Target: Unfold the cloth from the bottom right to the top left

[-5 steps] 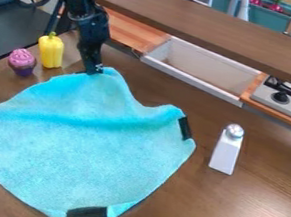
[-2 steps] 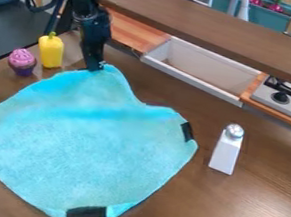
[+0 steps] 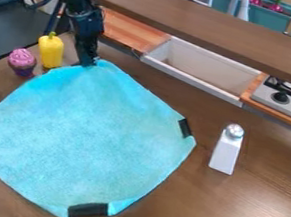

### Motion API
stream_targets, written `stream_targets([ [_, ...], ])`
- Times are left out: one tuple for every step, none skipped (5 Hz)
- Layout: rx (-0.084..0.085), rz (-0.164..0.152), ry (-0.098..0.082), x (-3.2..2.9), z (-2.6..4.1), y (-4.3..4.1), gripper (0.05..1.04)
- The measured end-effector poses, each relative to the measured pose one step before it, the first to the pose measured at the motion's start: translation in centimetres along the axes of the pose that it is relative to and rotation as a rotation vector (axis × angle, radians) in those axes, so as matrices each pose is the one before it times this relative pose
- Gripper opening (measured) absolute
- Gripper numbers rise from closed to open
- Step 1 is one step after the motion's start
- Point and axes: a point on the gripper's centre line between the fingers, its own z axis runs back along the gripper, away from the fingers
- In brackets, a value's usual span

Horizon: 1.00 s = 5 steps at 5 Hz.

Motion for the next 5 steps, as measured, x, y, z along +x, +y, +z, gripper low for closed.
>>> stream_targets([
  [0.0040, 0.0323, 0.0360, -1.546, -1.449, -0.675, 0.197],
  [0.0034, -0.0215, -0.0081, -0.129, 0.445, -0.277, 0.441],
  [0.0021, -0.0159, -0.0202, 0.007, 0.811, -0.425, 0.745],
  [0.0112, -0.0198, -0.0393, 0.213, 2.029, -0.056, 0.984],
  [-0.0196, -0.0186, -0.0305, -0.857, 3.278, -0.067, 1.000],
])
